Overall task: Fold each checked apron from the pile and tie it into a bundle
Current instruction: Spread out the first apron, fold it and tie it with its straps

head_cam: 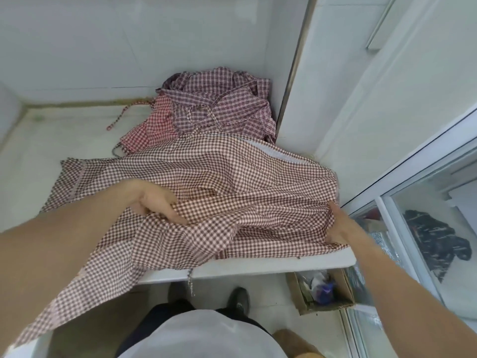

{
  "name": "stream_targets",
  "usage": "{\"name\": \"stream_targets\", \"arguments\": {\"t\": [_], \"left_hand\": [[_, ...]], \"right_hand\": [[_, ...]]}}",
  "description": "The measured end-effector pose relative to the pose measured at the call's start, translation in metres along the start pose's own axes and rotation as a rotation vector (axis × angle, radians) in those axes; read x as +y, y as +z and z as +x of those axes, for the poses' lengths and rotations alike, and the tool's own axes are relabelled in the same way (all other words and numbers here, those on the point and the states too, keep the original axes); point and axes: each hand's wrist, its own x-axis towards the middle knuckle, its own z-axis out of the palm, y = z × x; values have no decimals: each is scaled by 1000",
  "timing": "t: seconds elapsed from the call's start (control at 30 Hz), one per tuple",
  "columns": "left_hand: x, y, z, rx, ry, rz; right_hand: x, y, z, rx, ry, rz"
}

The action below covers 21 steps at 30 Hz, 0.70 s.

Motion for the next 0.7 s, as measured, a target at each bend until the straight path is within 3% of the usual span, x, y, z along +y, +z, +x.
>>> {"name": "stream_targets", "arguments": {"t": [0.07, 0.2, 0.33, 0.4, 0.47, 0.53, 0.6, 0.7], "left_hand": [[-6, -7, -8, 61, -52, 39], [-5, -11, -17, 278, -54, -127], [-8, -18, -37, 337, -143, 157], [-11, -27, -44, 547, -128, 371], [-14, -33, -42, 882, -95, 389], [-14, -25, -34, 1089, -142, 391], [-14, -10, -19, 1166, -144, 382], [-15, 20, 4, 1133, 23, 225]], "right_hand": [[3, -3, -1, -39, -11, -43], [2, -4, 1, -2, -4, -126], [-6, -5, -1, -11, 40, -168], [-9, -6, 0, -29, 50, -215], [-15, -7, -3, -35, 65, -237], [-20, -4, -5, 31, 94, -278], [-27, 2, -10, 159, 130, -309], [-50, 23, -27, 428, 13, -236]]}}
